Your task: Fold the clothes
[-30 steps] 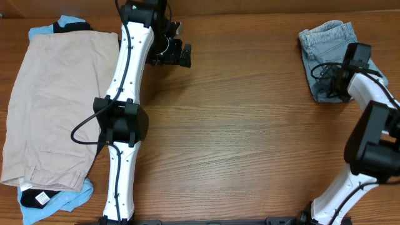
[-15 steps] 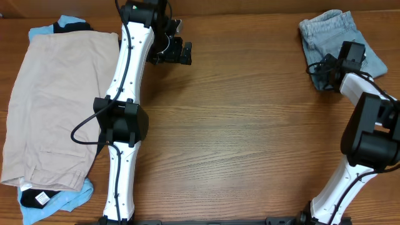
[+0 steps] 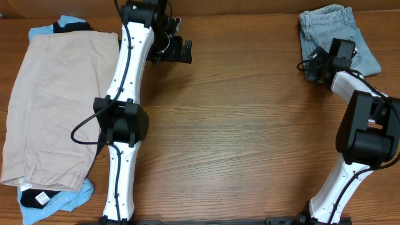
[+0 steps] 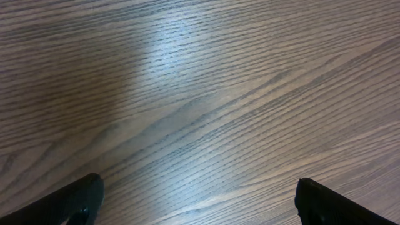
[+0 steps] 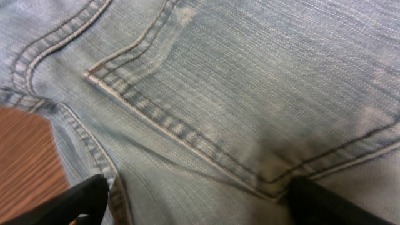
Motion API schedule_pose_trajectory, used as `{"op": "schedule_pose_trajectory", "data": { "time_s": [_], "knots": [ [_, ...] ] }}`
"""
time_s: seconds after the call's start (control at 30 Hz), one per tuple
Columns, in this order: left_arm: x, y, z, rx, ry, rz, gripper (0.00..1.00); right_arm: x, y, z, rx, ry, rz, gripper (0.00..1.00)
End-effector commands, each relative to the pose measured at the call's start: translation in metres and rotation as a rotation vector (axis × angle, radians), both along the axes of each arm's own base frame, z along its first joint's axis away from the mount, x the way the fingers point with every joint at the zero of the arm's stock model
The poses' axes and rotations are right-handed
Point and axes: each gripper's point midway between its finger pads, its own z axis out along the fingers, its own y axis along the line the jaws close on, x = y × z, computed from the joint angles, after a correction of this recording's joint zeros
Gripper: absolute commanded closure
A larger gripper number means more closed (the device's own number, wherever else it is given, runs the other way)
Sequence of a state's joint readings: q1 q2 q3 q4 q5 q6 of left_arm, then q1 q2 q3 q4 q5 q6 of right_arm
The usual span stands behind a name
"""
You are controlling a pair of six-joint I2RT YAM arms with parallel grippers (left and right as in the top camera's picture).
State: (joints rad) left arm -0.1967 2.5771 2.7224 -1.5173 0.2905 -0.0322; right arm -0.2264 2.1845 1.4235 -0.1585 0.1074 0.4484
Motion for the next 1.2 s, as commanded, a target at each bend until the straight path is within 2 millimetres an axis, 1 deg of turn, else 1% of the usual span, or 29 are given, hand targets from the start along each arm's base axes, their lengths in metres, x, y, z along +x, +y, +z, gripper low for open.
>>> {"op": "schedule_pose_trajectory", "data": {
  "time_s": [0.0, 0.03, 0.07, 0.1, 0.13, 0.17, 0.2, 0.27, 0.3, 0.37, 0.4, 0.47, 0.5, 0.57, 0.63, 0.67, 0.7, 0.77, 0.87, 0.93, 1.07, 1.17],
  "knots": [
    [0.0, -0.002, -0.003, 0.007, 0.009, 0.015, 0.0, -0.005, 0.029, -0.018, 0.1, 0.059, 0.056, 0.0],
    [0.0, -0.002, -0.003, 0.007, 0.009, 0.015, 0.0, -0.005, 0.029, -0.009, 0.095, 0.056, 0.062, 0.0],
    [0.0, -0.002, -0.003, 0.007, 0.009, 0.015, 0.0, -0.004, 0.029, 0.005, 0.09, 0.05, 0.066, 0.0],
    [0.0, -0.002, -0.003, 0.008, 0.008, 0.015, 0.0, -0.004, 0.029, 0.019, 0.081, 0.039, 0.075, 0.0],
    [0.0, -0.002, -0.003, 0.008, 0.009, 0.015, 0.0, -0.005, 0.029, 0.04, 0.067, 0.025, 0.087, 0.0],
    [0.0, -0.002, -0.003, 0.007, 0.009, 0.015, 0.0, -0.006, 0.03, 0.051, 0.065, 0.016, 0.087, 0.0],
    [0.0, -0.002, -0.003, 0.008, 0.009, 0.015, 0.0, -0.009, 0.03, 0.068, 0.062, 0.003, 0.088, 0.0],
    [0.0, -0.002, -0.003, 0.008, 0.009, 0.015, 0.0, -0.017, 0.032, 0.109, 0.048, -0.034, 0.096, 0.0],
    [0.0, -0.002, -0.003, 0.008, 0.009, 0.015, 0.0, -0.023, 0.033, 0.131, 0.042, -0.057, 0.096, 0.0],
    [0.001, 0.002, -0.004, 0.027, 0.003, 0.012, 0.0, -0.035, 0.038, 0.167, 0.033, -0.1, 0.114, 0.0],
    [0.001, 0.004, -0.005, 0.04, 0.0, 0.014, 0.0, -0.043, 0.044, 0.19, 0.031, -0.132, 0.149, 0.0],
    [0.001, 0.004, -0.005, 0.044, -0.001, 0.016, 0.0, -0.059, 0.059, 0.228, 0.037, -0.186, 0.219, 0.0],
    [0.001, 0.004, -0.005, 0.044, -0.001, 0.016, 0.0, -0.071, 0.07, 0.249, 0.045, -0.22, 0.27, 0.0],
    [0.001, 0.004, -0.005, 0.044, -0.001, 0.016, 0.0, -0.094, 0.089, 0.283, 0.052, -0.276, 0.361, 0.0],
    [0.001, 0.004, -0.005, 0.044, -0.001, 0.016, 0.0, -0.123, 0.108, 0.316, 0.069, -0.332, 0.439, 0.0],
    [0.001, 0.004, -0.005, 0.044, -0.001, 0.016, 0.0, -0.144, 0.119, 0.333, 0.084, -0.361, 0.47, 0.0],
    [0.001, 0.004, -0.005, 0.044, -0.001, 0.016, 0.0, -0.151, 0.122, 0.338, 0.087, -0.368, 0.477, 0.0],
    [0.001, 0.004, -0.005, 0.044, -0.001, 0.016, 0.0, -0.181, 0.129, 0.352, 0.088, -0.375, 0.477, 0.0],
    [0.001, 0.004, -0.005, 0.044, -0.001, 0.016, 0.0, -0.218, 0.136, 0.367, 0.079, -0.394, 0.479, 0.0],
    [0.001, 0.004, -0.005, 0.044, -0.001, 0.016, 0.0, -0.235, 0.14, 0.374, 0.072, -0.409, 0.48, 0.0],
    [0.001, 0.004, -0.005, 0.044, -0.001, 0.016, 0.0, -0.256, 0.143, 0.383, 0.053, -0.436, 0.481, 0.0],
    [0.001, 0.004, -0.005, 0.044, -0.001, 0.016, 0.0, -0.272, 0.139, 0.372, 0.045, -0.377, 0.445, 0.0]
  ]
}}
